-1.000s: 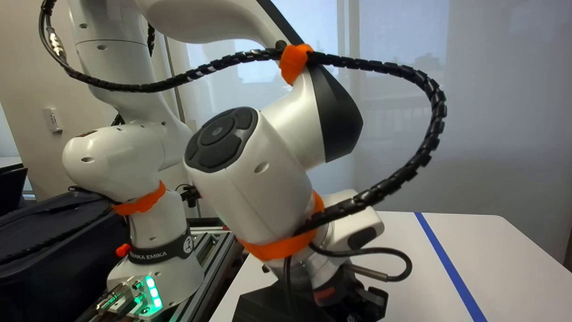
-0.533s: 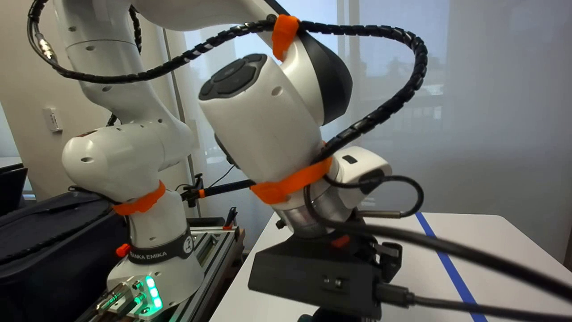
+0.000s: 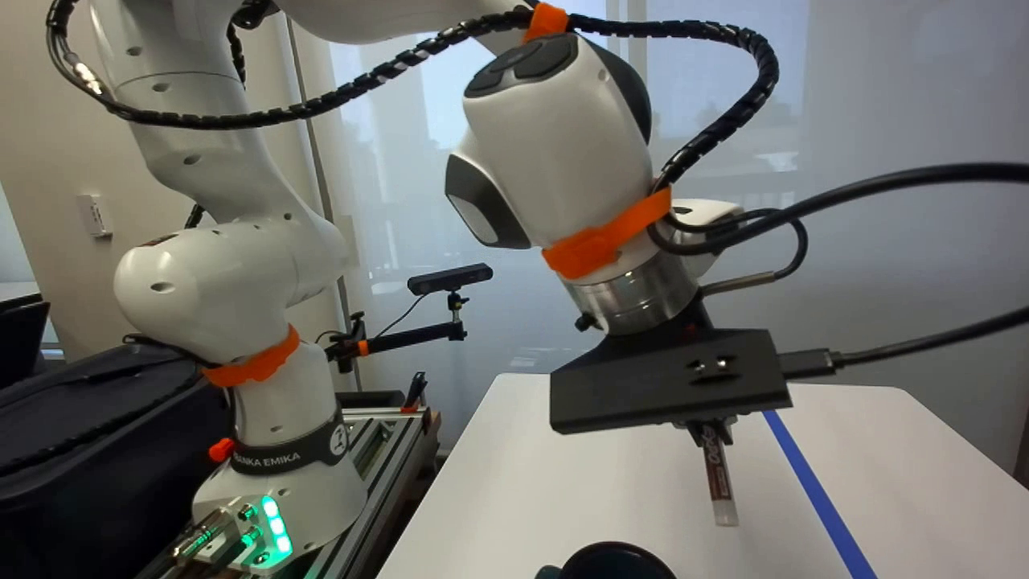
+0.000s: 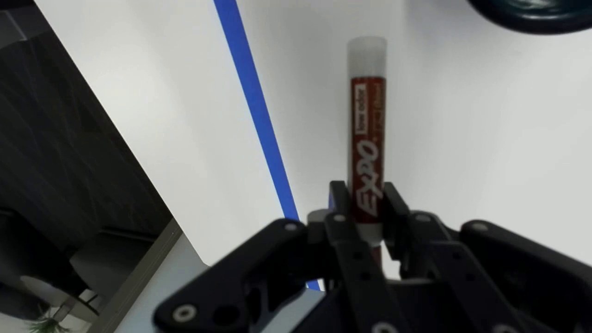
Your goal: Shift the sharpie to the table
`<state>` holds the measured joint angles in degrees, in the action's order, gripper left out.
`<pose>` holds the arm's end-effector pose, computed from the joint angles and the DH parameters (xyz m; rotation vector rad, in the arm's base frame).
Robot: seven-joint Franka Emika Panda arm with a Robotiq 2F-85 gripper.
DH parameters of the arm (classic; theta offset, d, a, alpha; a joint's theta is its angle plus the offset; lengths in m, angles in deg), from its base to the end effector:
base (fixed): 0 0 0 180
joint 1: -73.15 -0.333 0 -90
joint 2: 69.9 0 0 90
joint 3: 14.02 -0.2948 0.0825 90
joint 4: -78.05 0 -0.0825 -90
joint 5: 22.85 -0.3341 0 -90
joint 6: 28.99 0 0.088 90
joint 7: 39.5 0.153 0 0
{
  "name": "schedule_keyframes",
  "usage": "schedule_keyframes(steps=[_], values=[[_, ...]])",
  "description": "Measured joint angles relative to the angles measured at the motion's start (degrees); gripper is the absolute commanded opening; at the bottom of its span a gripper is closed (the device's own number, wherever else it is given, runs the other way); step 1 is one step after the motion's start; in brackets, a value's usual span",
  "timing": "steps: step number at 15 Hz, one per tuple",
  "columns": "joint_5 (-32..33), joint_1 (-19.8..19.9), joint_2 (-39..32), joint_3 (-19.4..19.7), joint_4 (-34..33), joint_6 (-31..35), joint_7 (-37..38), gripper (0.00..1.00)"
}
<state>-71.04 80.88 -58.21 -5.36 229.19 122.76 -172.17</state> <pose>0.4007 -0.1196 0.3053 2.3655 1.8283 0.8043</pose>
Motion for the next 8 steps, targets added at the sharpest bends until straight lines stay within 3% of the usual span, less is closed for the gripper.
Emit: schedule_keyframes(steps=[8], values=[[-1.20, -1.95, -10.64, -0.63, -3.93, -0.80, -0.66, 0.05]])
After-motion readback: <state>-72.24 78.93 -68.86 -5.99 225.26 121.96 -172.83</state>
